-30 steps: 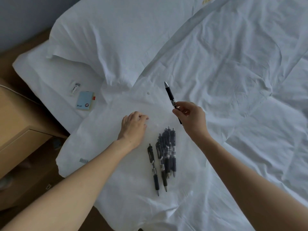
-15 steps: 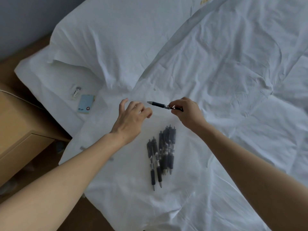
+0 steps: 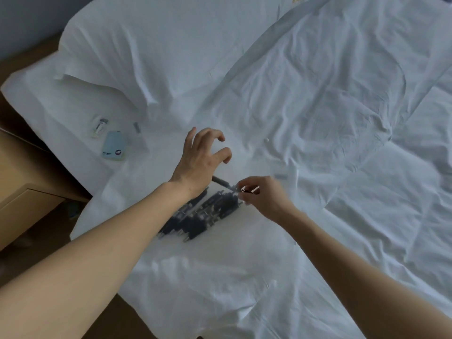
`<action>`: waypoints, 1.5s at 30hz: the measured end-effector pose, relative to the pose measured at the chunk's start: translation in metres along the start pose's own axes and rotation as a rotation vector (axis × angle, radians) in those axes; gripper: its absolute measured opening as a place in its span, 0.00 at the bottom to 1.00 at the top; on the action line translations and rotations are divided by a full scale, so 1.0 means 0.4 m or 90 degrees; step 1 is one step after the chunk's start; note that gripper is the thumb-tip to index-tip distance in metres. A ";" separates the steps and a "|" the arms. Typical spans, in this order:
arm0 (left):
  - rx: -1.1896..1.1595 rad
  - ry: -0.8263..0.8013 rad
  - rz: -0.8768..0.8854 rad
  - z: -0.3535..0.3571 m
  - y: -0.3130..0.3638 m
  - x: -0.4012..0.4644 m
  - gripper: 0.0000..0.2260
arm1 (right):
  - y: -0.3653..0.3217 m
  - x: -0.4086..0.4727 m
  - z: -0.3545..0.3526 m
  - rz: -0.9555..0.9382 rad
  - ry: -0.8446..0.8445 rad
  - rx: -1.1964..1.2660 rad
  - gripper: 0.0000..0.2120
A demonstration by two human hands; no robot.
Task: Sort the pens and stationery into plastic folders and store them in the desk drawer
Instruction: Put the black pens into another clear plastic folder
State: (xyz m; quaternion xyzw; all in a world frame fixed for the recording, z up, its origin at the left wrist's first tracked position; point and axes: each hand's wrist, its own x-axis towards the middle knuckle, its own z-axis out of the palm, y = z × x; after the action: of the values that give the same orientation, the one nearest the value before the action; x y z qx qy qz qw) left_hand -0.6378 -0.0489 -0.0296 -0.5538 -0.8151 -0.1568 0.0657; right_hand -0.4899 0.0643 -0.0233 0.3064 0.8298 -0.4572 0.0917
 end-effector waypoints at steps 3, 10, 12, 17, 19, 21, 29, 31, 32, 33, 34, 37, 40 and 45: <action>-0.052 0.012 -0.015 0.005 0.005 -0.014 0.16 | 0.007 0.002 -0.014 -0.026 -0.011 -0.037 0.08; -0.077 -0.017 -0.067 -0.017 -0.013 -0.056 0.25 | -0.025 0.050 -0.029 -0.116 -0.071 -0.137 0.08; -0.086 -0.024 -0.074 -0.031 -0.015 -0.058 0.23 | -0.040 0.065 -0.020 -0.132 -0.093 -0.156 0.08; -0.112 -0.010 -0.069 -0.059 -0.021 -0.061 0.16 | -0.061 0.087 0.017 -0.162 -0.139 -0.157 0.07; -0.115 -0.007 -0.063 -0.063 -0.023 -0.065 0.16 | -0.059 0.090 0.023 -0.162 -0.146 -0.162 0.08; -0.118 -0.008 -0.060 -0.066 -0.027 -0.067 0.18 | -0.052 0.092 0.019 -0.158 -0.144 -0.170 0.11; -0.141 -0.013 -0.044 -0.084 -0.031 -0.059 0.17 | -0.017 0.096 -0.052 -0.105 -0.090 -0.187 0.09; -0.148 -0.013 -0.044 -0.086 -0.027 -0.057 0.16 | -0.021 0.099 -0.053 -0.087 -0.082 -0.166 0.08; -0.151 -0.014 -0.045 -0.085 -0.026 -0.057 0.17 | -0.027 0.100 -0.048 -0.087 -0.087 -0.161 0.07; -0.152 -0.016 -0.047 -0.085 -0.026 -0.057 0.17 | -0.033 0.101 -0.041 -0.092 -0.095 -0.160 0.07; -0.152 -0.020 -0.049 -0.083 -0.026 -0.057 0.17 | -0.041 0.102 -0.033 -0.099 -0.103 -0.161 0.08; -0.149 -0.036 -0.055 -0.080 -0.027 -0.056 0.17 | -0.057 0.103 -0.004 -0.119 -0.112 -0.158 0.09; -0.151 -0.036 -0.051 -0.080 -0.027 -0.054 0.16 | -0.066 0.110 0.019 -0.127 -0.114 -0.151 0.11; -0.148 -0.039 -0.057 -0.077 -0.024 -0.052 0.12 | -0.066 0.102 0.018 -0.136 -0.090 -0.116 0.10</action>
State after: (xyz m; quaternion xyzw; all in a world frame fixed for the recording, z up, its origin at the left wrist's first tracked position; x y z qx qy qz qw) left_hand -0.6410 -0.0806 -0.0080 -0.5252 -0.8170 -0.2360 -0.0305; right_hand -0.5390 0.0653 -0.0266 0.1742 0.8872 -0.4074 0.1283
